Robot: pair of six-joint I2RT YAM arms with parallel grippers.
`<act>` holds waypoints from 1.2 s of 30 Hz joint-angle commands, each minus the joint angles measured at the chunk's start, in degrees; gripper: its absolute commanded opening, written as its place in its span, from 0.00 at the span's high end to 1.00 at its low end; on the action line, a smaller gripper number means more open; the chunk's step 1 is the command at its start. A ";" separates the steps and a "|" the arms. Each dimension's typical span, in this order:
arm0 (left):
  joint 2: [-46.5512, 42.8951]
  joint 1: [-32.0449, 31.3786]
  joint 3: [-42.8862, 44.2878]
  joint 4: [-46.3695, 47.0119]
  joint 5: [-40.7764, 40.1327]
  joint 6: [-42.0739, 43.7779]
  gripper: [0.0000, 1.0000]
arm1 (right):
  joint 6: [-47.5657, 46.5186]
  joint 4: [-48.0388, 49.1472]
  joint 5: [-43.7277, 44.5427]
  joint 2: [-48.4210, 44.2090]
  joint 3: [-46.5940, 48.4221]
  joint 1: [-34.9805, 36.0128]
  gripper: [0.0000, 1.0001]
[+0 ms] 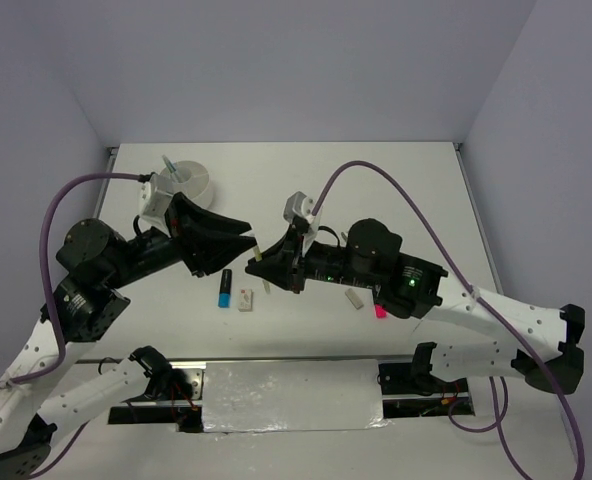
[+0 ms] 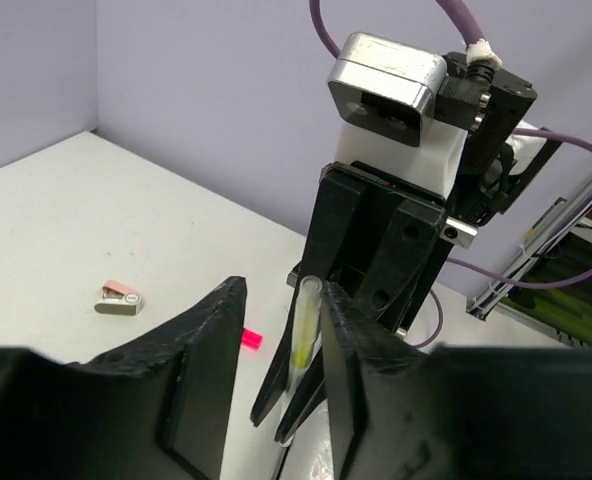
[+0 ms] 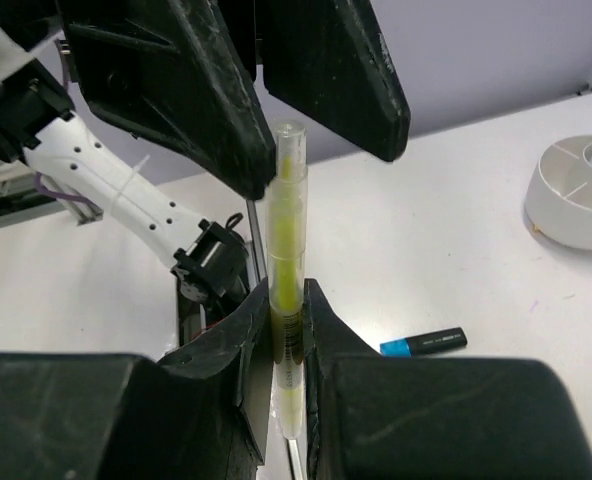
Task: Sort the stationery into containers
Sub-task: Place the pen in the storage box.
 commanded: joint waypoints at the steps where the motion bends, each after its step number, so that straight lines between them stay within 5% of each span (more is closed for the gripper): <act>1: -0.18 0.96 1.96 0.48 -1.13 -0.02 0.51 | 0.26 6.33 -2.00 -4.09 -0.10 0.82 1.00; 9: -2.02 0.87 0.02 5.14 2.38 -0.99 0.38 | 0.35 5.98 -2.00 -4.36 -0.54 0.65 1.00; 23: -1.15 0.96 -2.18 17.53 13.19 -4.50 0.49 | 1.32 5.01 -2.00 -2.34 0.33 0.74 1.00; 28: 1.05 0.87 -3.14 15.52 14.43 -3.37 0.48 | 1.23 5.10 -2.44 -2.16 0.60 1.00 1.00; 36: 2.46 0.96 -3.85 12.08 11.26 -1.60 0.63 | 1.23 4.66 -3.14 -0.93 1.83 1.44 1.00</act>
